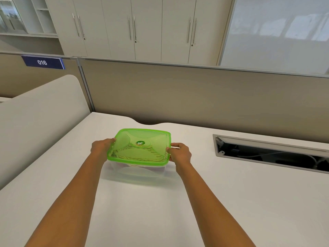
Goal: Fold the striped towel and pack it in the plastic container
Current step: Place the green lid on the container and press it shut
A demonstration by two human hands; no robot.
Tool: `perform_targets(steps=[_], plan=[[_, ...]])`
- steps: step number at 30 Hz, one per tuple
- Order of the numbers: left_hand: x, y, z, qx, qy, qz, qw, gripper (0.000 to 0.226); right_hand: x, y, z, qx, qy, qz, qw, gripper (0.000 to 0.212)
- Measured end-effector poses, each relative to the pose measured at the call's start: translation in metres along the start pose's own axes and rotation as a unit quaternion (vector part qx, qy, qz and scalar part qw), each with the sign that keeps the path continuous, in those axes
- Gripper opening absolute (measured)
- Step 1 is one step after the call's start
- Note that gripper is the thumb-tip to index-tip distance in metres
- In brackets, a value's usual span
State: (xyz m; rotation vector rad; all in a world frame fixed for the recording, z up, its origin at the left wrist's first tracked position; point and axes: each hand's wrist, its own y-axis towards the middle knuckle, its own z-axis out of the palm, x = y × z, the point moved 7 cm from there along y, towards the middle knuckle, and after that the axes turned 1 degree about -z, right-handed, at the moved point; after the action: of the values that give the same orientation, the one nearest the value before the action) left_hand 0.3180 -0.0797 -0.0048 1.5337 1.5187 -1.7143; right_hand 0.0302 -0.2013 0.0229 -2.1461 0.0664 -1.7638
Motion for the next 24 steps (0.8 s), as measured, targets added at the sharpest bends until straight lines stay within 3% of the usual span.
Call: perform_targets(steps=[7,14,19,24], plan=[[-0.004,-0.006,0.001,-0.035,0.027,0.025,0.999,0.056,-0.001,0.007,0.002,0.029,0.038,0.052,0.997,0.029],[-0.007,-0.01,0.001,-0.055,0.051,0.041,0.996,0.054,0.004,0.009,0.014,0.058,0.062,0.113,0.99,0.004],[-0.001,-0.009,0.001,-0.046,0.03,0.036,0.998,0.054,0.001,0.028,0.019,0.033,0.063,0.103,0.992,0.037],[0.004,0.001,0.002,-0.023,-0.017,0.024,0.999,0.051,0.004,0.041,0.017,-0.017,0.001,0.081,0.997,0.044]])
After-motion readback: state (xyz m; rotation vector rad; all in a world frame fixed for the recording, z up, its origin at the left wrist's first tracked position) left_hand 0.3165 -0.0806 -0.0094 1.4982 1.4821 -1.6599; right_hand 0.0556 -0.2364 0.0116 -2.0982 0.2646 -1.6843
